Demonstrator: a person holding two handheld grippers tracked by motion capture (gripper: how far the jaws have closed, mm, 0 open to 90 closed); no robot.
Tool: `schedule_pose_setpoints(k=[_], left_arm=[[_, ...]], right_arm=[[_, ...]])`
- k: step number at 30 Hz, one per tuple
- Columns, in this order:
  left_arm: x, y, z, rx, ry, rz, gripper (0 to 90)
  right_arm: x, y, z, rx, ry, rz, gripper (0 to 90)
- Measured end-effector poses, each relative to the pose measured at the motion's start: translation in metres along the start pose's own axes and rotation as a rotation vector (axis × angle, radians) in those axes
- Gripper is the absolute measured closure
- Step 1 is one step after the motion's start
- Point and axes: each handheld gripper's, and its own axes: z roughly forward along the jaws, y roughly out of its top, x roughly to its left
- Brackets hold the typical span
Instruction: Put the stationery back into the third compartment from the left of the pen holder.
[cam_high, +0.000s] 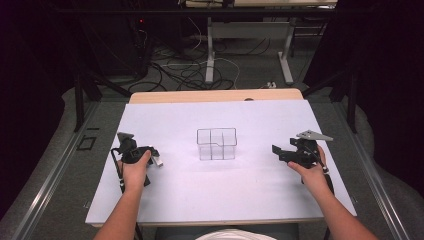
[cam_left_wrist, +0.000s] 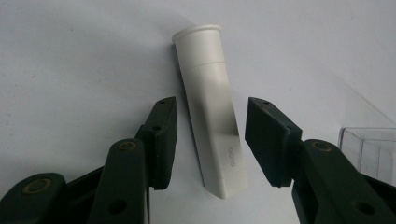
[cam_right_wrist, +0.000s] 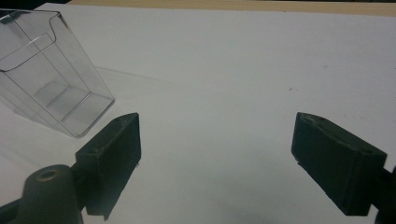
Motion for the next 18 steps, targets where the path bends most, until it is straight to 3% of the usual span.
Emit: schedule_pose_setpoints(k=[9, 12, 18], left_arm=[[-0.006, -0.002, 0.005, 0.031, 0.019, -0.018, 57.9], [-0.008, -0.002, 0.005, 0.041, 0.025, -0.003, 58.2], [-0.011, -0.003, 0.007, 0.022, 0.052, -0.009, 58.6]], right_arm=[[0.000, -0.001, 0.001, 0.003, 0.001, -0.011, 15.5], [-0.001, -0.001, 0.001, 0.004, 0.003, -0.008, 15.6], [0.000, -0.001, 0.002, 0.007, 0.006, -0.003, 15.6]])
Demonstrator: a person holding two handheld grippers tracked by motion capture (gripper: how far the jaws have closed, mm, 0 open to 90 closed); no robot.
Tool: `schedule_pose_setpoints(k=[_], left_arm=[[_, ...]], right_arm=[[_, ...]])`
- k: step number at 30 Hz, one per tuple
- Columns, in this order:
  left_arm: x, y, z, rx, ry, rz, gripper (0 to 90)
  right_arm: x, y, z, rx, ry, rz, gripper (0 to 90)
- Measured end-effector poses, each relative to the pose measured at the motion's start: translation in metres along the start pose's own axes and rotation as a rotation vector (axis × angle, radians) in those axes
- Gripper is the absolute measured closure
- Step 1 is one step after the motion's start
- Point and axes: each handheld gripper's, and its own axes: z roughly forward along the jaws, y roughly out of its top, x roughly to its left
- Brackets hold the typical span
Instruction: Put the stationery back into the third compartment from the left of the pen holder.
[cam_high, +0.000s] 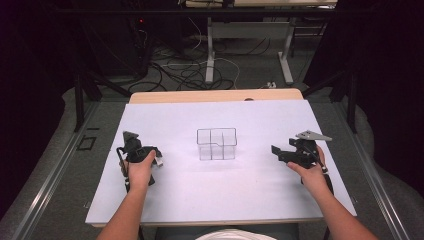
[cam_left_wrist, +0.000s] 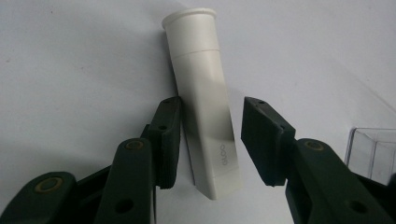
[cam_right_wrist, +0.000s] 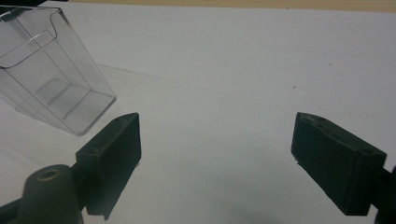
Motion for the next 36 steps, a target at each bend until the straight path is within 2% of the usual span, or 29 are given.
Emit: schedule_pose_setpoints(k=[5, 8, 13, 15, 19, 26, 28, 30, 33, 34, 35, 36], left_arm=[[0.001, 0.001, -0.001, 0.012, 0.008, -0.004, 62.3], [0.001, -0.001, 0.001, -0.014, 0.005, -0.014, 63.1], [0.002, -0.001, -0.001, -0.006, 0.010, -0.008, 65.7], [0.003, -0.001, -0.001, 0.003, -0.008, -0.012, 66.7], [0.004, -0.001, -0.003, -0.009, -0.004, -0.018, 68.2], [0.009, 0.000, -0.007, 0.000, -0.040, -0.031, 71.0], [0.010, 0.001, -0.008, 0.008, -0.042, -0.021, 71.1], [0.010, 0.000, -0.007, -0.008, -0.034, -0.021, 71.2], [0.010, 0.000, -0.007, -0.010, -0.043, -0.030, 71.2], [0.011, 0.000, -0.008, -0.002, -0.046, -0.016, 71.3], [0.011, 0.000, -0.007, -0.012, -0.045, -0.026, 71.3], [0.012, 0.000, -0.008, -0.001, -0.048, -0.014, 71.4]], right_arm=[[0.000, 0.000, 0.001, 0.002, 0.002, -0.004, 15.6], [0.000, -0.001, 0.001, 0.004, 0.004, -0.006, 15.7], [0.001, -0.001, 0.001, 0.006, 0.009, -0.007, 15.8], [0.001, -0.001, 0.002, 0.008, 0.010, -0.009, 15.8], [0.001, -0.001, 0.002, 0.008, 0.011, -0.010, 15.8], [0.001, -0.001, 0.001, 0.007, 0.011, -0.011, 15.8], [0.001, -0.001, 0.001, 0.008, 0.013, -0.008, 15.8], [0.001, -0.001, 0.002, 0.009, 0.012, -0.008, 15.8], [0.001, -0.001, 0.002, 0.009, 0.012, -0.010, 15.8], [0.001, -0.001, 0.002, 0.009, 0.013, -0.011, 15.8], [0.001, -0.001, 0.002, 0.010, 0.012, -0.012, 15.8], [0.001, -0.001, 0.002, 0.009, 0.012, -0.013, 15.8]])
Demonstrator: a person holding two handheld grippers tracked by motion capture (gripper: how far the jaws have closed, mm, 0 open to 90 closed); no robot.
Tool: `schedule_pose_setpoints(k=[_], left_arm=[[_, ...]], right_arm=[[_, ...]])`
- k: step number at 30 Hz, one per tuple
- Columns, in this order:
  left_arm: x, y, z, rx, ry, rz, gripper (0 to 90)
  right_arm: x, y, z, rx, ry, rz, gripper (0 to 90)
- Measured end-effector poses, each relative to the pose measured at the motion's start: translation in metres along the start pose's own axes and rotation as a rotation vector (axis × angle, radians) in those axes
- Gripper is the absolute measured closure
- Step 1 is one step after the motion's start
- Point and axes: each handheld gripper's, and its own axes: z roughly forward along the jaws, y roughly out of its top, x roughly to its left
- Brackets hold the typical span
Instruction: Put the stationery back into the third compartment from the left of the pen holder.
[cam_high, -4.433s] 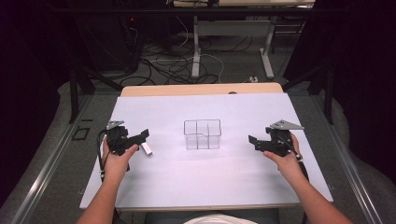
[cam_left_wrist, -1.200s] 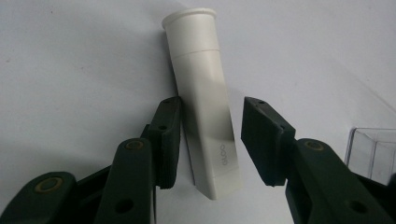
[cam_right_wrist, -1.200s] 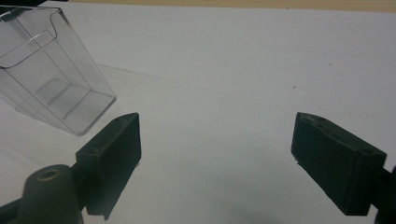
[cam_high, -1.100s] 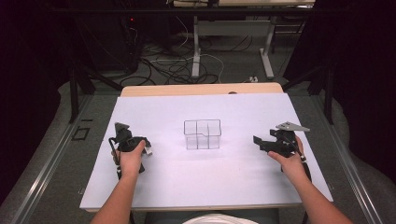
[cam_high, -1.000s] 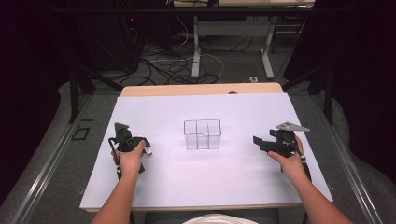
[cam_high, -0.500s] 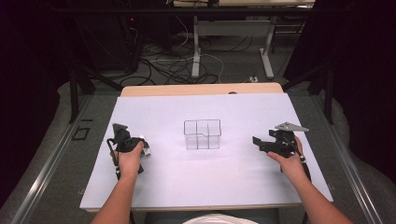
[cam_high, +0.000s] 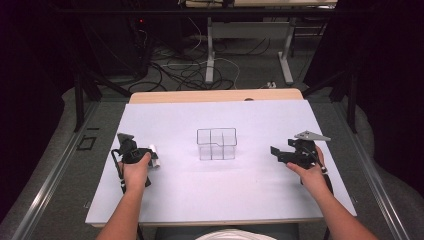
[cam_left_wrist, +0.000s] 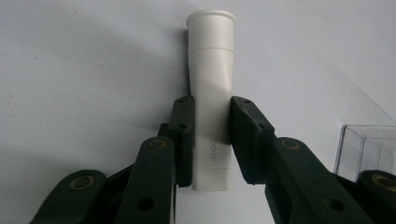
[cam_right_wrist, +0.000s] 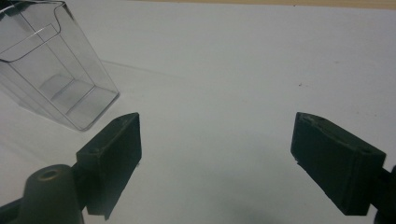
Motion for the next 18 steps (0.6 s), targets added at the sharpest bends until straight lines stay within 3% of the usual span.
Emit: schedule_pose_setpoints(k=[5, 7, 8, 10, 13, 16, 18], left_arm=[[0.0032, 0.0004, -0.0003, 0.011, -0.029, 0.011, 71.4], [0.0017, -0.0004, -0.0004, -0.002, -0.021, 0.014, 71.4], [0.0024, -0.0003, -0.0018, 0.011, -0.032, 0.038, 71.4], [0.0005, -0.0013, -0.0017, -0.009, -0.032, 0.043, 71.4], [0.0008, -0.0008, -0.0031, 0.009, -0.051, 0.068, 71.4], [0.0003, -0.0009, -0.0044, 0.002, -0.056, 0.079, 71.4], [-0.0021, -0.0020, -0.0039, -0.030, -0.053, 0.080, 71.4]], right_arm=[[-0.0008, -0.0001, -0.0004, -0.001, 0.000, 0.002, 15.8], [-0.0011, -0.0003, -0.0002, 0.001, -0.003, 0.004, 15.8], [-0.0010, -0.0004, -0.0001, 0.001, -0.003, 0.003, 15.8], [-0.0006, -0.0004, 0.0000, 0.002, -0.001, 0.003, 15.8], [-0.0002, -0.0004, 0.0001, 0.004, 0.004, 0.003, 15.8], [0.0002, -0.0005, 0.0003, 0.002, 0.000, 0.002, 15.8], [0.0001, -0.0005, 0.0003, 0.002, -0.001, 0.002, 15.8]])
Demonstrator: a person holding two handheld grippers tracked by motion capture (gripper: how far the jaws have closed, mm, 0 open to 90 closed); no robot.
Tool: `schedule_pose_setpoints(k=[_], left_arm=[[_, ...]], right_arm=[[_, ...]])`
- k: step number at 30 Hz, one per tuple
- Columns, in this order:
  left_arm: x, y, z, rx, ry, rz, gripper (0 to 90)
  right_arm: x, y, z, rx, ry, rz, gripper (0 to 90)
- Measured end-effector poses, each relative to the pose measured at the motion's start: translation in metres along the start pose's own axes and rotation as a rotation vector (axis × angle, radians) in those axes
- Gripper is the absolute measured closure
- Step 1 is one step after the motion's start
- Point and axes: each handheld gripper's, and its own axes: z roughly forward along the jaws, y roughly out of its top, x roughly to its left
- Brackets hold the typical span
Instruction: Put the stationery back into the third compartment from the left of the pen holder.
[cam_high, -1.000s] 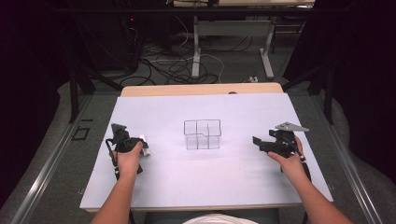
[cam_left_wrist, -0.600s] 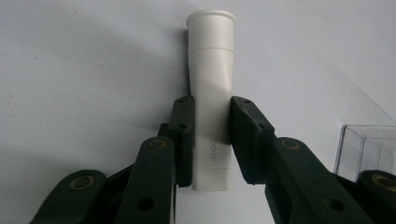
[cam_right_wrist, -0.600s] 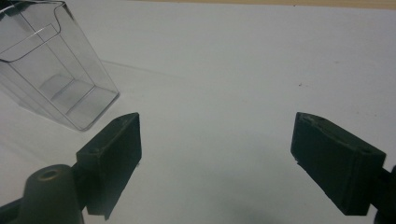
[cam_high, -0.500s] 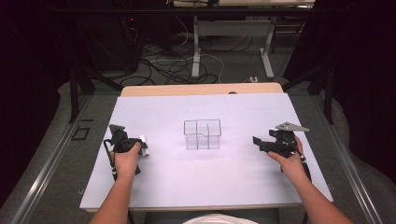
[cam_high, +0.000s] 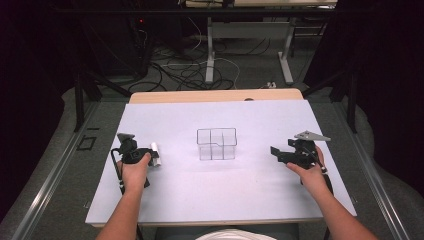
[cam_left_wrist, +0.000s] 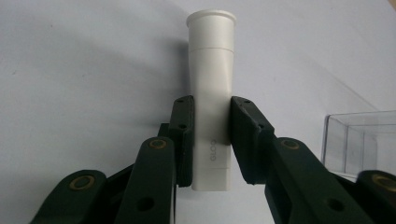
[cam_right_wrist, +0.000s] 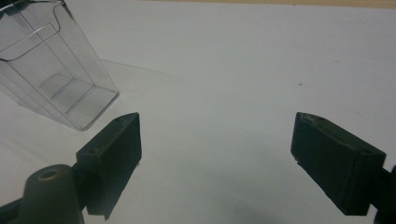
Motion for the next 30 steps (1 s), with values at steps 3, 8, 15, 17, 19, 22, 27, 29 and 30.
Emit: schedule_pose_setpoints(k=[3, 8, 15, 17, 19, 22, 27, 29, 30], left_arm=[[-0.001, 0.000, -0.004, 0.000, -0.021, 0.037, 71.4], [-0.009, -0.002, -0.008, -0.069, -0.032, 0.092, 71.4], [-0.021, -0.005, -0.018, -0.147, -0.069, 0.185, 71.4], [-0.026, -0.006, -0.019, -0.176, -0.085, 0.188, 71.4], [-0.028, -0.007, -0.022, -0.184, -0.098, 0.219, 71.4], [-0.033, -0.009, -0.026, -0.212, -0.114, 0.245, 71.4], [-0.040, -0.011, -0.032, -0.243, -0.128, 0.289, 71.4], [-0.044, -0.013, -0.033, -0.259, -0.135, 0.299, 71.4], [-0.045, -0.014, -0.033, -0.267, -0.139, 0.306, 71.4]], right_arm=[[0.000, 0.000, 0.000, 0.000, 0.001, 0.002, 15.8], [0.000, 0.000, 0.000, -0.002, 0.001, -0.005, 15.8], [0.001, -0.001, 0.001, 0.001, 0.002, 0.000, 15.8], [0.002, -0.001, 0.001, 0.004, 0.004, -0.002, 15.8], [0.002, -0.001, 0.002, 0.002, 0.000, -0.007, 15.8], [0.003, -0.001, 0.002, 0.003, 0.000, 0.000, 15.8], [0.004, -0.001, 0.002, 0.000, 0.012, 0.001, 15.8], [0.004, -0.001, 0.002, 0.001, 0.011, -0.006, 15.8], [0.005, -0.001, 0.002, 0.001, 0.012, -0.007, 15.8]])
